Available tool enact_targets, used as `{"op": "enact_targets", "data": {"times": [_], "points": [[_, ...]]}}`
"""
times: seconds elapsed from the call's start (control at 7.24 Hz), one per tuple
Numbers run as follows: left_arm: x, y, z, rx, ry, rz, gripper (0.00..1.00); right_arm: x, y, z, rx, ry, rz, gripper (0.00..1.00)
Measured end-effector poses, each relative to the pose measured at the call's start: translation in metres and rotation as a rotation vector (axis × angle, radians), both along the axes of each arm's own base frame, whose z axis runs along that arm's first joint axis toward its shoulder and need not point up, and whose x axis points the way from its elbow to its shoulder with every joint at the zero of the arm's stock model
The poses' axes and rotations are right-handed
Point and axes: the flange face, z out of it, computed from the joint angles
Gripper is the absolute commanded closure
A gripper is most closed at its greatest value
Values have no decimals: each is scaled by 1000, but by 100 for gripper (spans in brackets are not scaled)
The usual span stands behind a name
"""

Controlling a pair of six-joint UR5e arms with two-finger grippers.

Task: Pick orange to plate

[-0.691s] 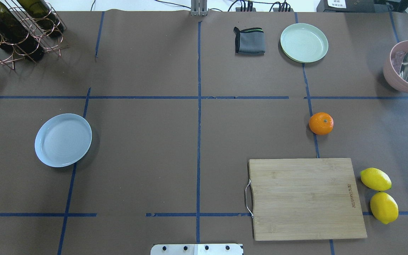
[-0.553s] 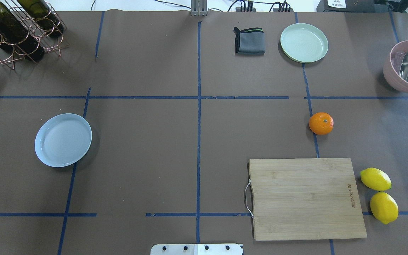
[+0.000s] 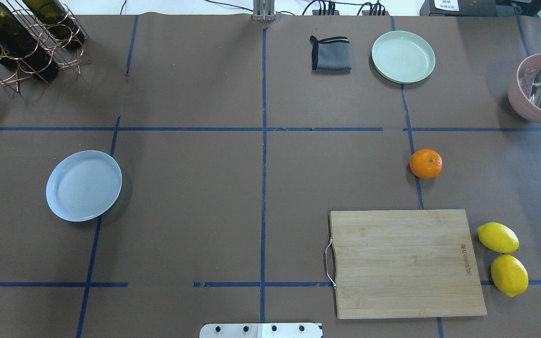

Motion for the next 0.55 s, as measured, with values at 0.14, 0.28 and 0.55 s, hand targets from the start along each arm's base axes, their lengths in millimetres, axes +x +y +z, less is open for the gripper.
{"op": "enact_targets", "data": {"times": [0.14,0.28,0.55], "points": [[0,-5,-16,84,-5,0,0,0,0,-1,6,0,2,0],[0,-11,-30,201,-12,-1,0,0,0,0,6,-1,3,0],[2,-33,-49,424,25,-25,0,0,4,4,-3,-2,3,0]]}}
